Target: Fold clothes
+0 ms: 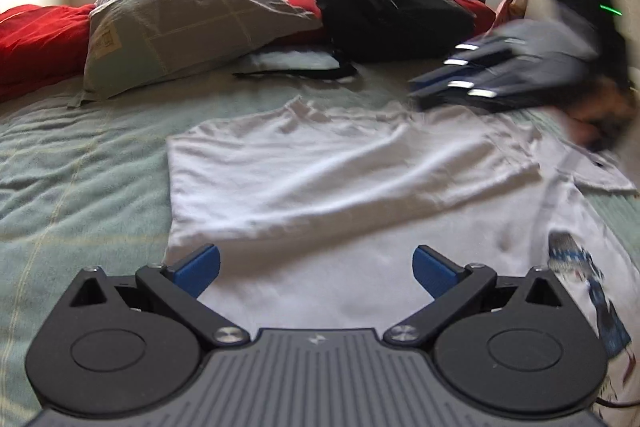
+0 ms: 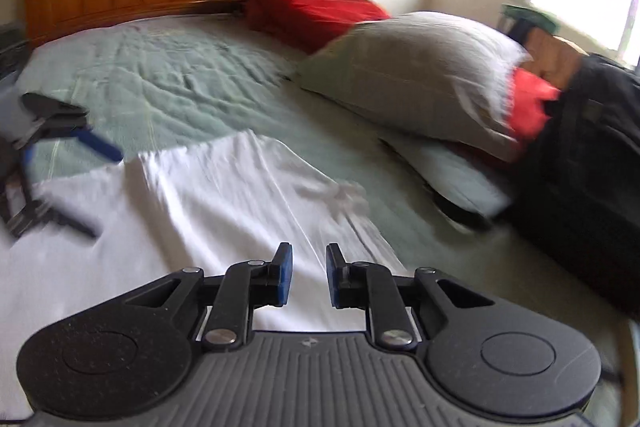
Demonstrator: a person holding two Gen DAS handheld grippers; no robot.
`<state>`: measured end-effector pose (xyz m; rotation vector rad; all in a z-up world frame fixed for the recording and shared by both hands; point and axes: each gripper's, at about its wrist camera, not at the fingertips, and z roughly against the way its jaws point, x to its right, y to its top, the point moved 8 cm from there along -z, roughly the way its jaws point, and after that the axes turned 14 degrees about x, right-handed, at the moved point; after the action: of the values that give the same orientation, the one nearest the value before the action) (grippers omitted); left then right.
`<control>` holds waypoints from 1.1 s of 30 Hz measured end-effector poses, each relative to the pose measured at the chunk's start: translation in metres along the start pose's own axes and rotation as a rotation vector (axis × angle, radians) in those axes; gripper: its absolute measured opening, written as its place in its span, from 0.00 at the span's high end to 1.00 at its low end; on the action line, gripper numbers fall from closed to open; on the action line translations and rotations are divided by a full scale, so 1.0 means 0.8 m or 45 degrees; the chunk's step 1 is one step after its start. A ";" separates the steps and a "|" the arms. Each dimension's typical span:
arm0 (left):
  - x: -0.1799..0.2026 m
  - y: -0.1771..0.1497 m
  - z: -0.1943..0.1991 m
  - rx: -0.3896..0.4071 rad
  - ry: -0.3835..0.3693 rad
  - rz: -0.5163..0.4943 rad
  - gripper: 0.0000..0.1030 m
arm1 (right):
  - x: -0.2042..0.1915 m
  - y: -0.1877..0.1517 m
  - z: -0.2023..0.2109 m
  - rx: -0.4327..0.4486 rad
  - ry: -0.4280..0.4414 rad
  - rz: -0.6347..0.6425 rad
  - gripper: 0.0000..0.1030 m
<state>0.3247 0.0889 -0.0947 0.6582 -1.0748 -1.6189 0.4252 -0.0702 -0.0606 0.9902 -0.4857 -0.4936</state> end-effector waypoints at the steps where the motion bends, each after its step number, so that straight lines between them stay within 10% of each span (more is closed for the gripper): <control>1: -0.001 -0.004 0.005 -0.004 0.000 0.011 0.01 | -0.003 0.000 -0.021 -0.022 0.029 0.005 0.80; 10: -0.005 -0.029 0.022 -0.025 -0.033 0.020 0.01 | -0.009 -0.032 -0.131 -0.166 0.061 -0.003 0.77; 15: 0.002 -0.032 0.020 -0.020 -0.068 -0.015 0.01 | -0.011 -0.032 -0.127 -0.163 0.114 -0.062 0.96; 26: -0.004 -0.029 0.027 -0.011 -0.057 -0.012 0.01 | 0.025 -0.014 -0.138 -0.098 -0.022 -0.191 0.97; 33: -0.006 -0.014 0.028 0.007 -0.050 -0.033 0.01 | 0.042 -0.010 -0.044 -0.057 -0.068 -0.249 0.87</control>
<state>0.3023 0.1010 -0.0953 0.6486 -1.1034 -1.6581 0.4710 -0.0709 -0.0787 0.9882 -0.4258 -0.7052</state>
